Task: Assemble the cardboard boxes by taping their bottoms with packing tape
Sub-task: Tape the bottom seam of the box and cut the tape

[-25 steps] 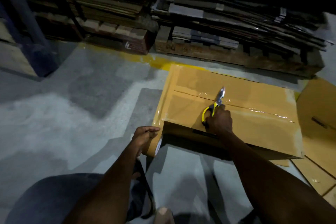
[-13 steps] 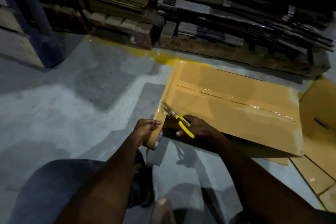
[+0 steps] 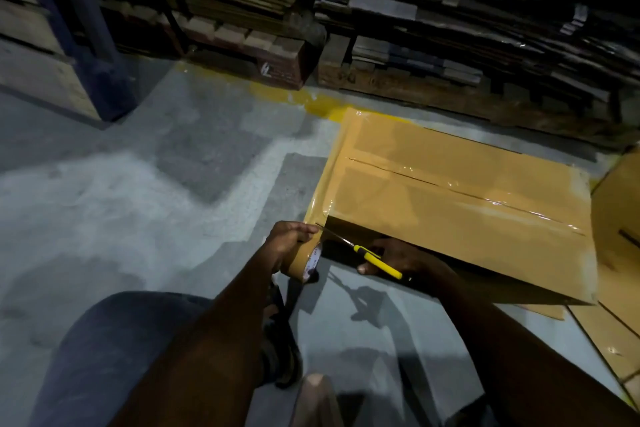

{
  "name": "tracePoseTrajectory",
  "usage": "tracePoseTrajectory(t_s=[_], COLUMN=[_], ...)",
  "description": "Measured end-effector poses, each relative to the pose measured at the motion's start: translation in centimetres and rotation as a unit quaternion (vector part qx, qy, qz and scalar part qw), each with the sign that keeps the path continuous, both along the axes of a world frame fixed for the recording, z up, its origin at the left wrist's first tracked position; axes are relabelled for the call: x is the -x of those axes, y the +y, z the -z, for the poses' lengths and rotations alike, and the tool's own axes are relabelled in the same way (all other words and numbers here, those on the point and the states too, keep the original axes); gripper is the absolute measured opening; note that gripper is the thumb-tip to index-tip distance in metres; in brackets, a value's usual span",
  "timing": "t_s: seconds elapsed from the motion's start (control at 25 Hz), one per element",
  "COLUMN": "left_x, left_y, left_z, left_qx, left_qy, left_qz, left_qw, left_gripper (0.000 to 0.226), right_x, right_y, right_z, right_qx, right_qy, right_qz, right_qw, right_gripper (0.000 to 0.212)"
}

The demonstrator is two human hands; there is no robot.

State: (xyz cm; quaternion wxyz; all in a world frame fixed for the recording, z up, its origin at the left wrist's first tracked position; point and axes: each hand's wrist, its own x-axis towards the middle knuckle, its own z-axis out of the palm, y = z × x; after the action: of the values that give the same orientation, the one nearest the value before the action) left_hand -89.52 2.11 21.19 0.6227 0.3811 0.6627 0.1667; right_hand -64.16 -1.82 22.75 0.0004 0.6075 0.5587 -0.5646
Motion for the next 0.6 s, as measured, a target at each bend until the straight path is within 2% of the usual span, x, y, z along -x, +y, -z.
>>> tracePoseTrajectory(t_s=[0.16, 0.28, 0.36, 0.44, 0.6], left_x=[0.1, 0.0, -0.2, -0.3, -0.2], left_y=[0.1, 0.0, 0.0, 0.0, 0.1], left_z=[0.3, 0.7, 0.4, 0.2, 0.2], left_qx=[-0.001, -0.006, -0.003, -0.005, -0.005], left_qy=[0.002, -0.011, 0.002, 0.008, 0.007], left_qz=[0.001, -0.013, -0.014, -0.009, -0.009], left_qw=[1.000, 1.000, 1.000, 1.000, 1.000], left_gripper=[0.022, 0.023, 0.023, 0.024, 0.023], right_x=[0.8, 1.3, 1.6, 1.9, 1.8], right_y=[0.3, 0.7, 1.2, 1.7, 2.7], right_z=[0.8, 1.1, 1.1, 1.0, 1.1], right_qx=[0.003, 0.008, 0.006, 0.003, 0.014], right_qy=[0.001, 0.017, 0.018, 0.001, -0.014], right_qz=[0.012, 0.027, 0.023, -0.003, -0.050], right_qw=[1.000, 0.999, 1.000, 1.000, 0.999], right_gripper=[0.048, 0.038, 0.046, 0.057, 0.057])
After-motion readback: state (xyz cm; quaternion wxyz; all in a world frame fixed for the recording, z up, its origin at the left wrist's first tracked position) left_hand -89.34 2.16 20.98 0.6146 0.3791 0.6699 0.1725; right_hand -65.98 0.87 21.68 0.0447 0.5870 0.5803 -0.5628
